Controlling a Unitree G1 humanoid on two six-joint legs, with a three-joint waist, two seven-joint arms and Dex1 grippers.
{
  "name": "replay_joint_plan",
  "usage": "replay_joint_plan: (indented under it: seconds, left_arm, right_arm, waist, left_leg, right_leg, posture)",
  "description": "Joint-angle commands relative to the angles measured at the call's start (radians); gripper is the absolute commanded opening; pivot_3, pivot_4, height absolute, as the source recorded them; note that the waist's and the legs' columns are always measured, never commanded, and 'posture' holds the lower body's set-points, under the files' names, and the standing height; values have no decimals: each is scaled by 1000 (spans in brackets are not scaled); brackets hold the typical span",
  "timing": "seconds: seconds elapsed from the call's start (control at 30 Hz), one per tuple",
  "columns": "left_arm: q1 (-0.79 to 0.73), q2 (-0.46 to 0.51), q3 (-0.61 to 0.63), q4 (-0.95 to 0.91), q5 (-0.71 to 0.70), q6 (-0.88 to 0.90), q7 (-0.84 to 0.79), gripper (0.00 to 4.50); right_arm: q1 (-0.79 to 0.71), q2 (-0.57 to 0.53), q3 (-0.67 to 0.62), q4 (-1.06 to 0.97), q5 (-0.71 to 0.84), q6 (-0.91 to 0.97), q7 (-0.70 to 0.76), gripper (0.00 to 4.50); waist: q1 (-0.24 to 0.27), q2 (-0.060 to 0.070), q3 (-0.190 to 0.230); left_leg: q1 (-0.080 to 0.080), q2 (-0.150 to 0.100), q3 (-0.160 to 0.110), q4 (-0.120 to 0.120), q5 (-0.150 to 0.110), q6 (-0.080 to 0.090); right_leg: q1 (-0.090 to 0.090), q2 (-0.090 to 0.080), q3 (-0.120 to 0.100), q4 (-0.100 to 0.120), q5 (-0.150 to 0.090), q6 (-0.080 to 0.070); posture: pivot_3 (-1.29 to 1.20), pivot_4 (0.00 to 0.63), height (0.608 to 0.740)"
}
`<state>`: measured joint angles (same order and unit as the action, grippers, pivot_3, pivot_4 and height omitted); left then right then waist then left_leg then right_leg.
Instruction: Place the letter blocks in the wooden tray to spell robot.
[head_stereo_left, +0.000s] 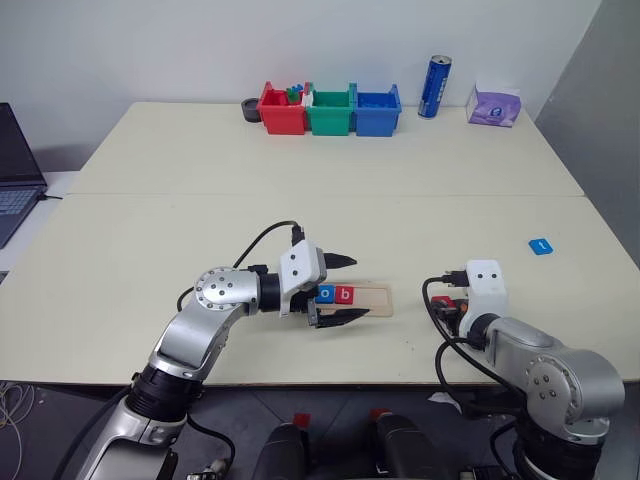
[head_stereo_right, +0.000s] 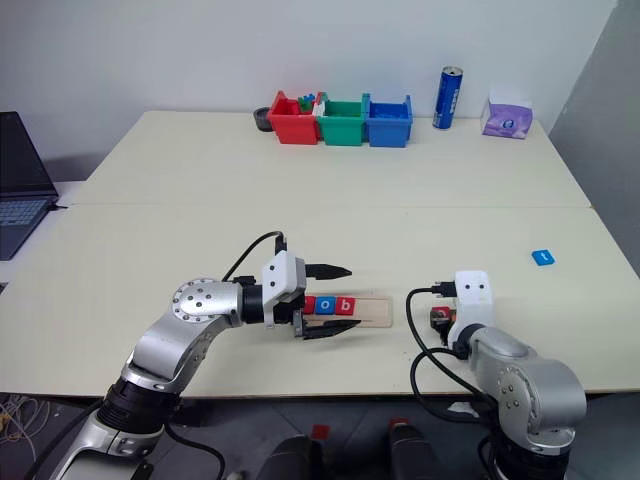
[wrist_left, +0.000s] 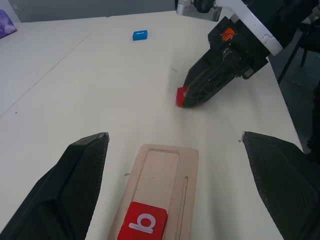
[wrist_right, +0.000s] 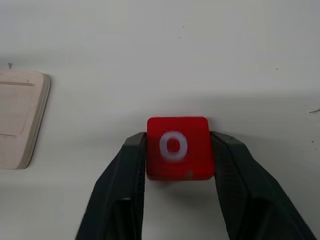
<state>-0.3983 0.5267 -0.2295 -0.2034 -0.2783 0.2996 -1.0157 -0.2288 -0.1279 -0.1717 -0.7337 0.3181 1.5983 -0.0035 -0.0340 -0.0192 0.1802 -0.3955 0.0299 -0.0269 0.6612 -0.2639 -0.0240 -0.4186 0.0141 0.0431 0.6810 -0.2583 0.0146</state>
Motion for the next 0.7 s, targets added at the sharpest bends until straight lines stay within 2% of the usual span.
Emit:
replay_joint_plan:
  seconds: [0.03,0.13,0.17,0.27,0.43,0.47,0.53,0.7]
  left_arm:
    - [-13,7,20,-33,-18,-4,-6,4500]
    - [-8,12,20,-33,-16,-7,-9,4500]
    - [-6,13,21,-32,-16,-9,-11,4500]
    - [-3,17,24,-27,-17,-15,-15,4500]
    - [-7,18,28,-17,-22,-27,-26,4500]
    - [-7,17,29,-17,-28,-28,-34,4500]
    - [-4,15,31,-18,-53,-30,-59,4500]
    - [0,4,35,-15,-116,-43,-116,4500]
  right_arm:
    - [-9,14,7,19,29,16,-3,3211]
    - [-48,-36,18,10,52,16,40,4268]
    - [-65,-65,20,8,62,16,62,4484]
    - [-140,-217,26,-7,96,5,163,4484]
    - [-209,-493,68,65,151,-198,391,4484]
    - [-208,-534,75,96,155,-279,455,4484]
    - [-178,-605,103,170,137,-568,650,4484]
    - [-32,-649,108,367,153,-980,1011,4484]
  waist:
    - [0,-1,0]
    - [0,-1,0]
    - [0,-1,0]
    - [0,0,0]
    - [1,-1,1]
    - [2,-1,1]
    - [2,-1,2]
    - [2,-2,2]
  left_leg:
    - [0,0,0,0,0,0]
    - [0,0,0,0,0,0]
    - [0,0,1,1,0,0]
    - [-2,-1,1,1,0,0]
    - [-3,-1,1,0,0,0]
    - [-3,-1,1,0,0,0]
    - [-3,-1,1,0,0,0]
    - [-3,-1,1,0,0,0]
  right_leg:
    - [0,0,0,0,0,0]
    - [0,0,0,0,0,0]
    - [0,0,0,0,0,0]
    - [-1,0,0,0,0,0]
    - [-2,-1,0,-2,0,1]
    - [-2,0,-1,-3,0,1]
    - [-2,0,-1,-3,0,1]
    - [-1,0,-1,-3,-1,1]
  posture:
    - [0,150,740]
    - [0,150,740]
    - [0,150,740]
    - [0,150,740]
    - [0,150,740]
    - [0,150,740]
    - [0,150,740]
    - [0,150,740]
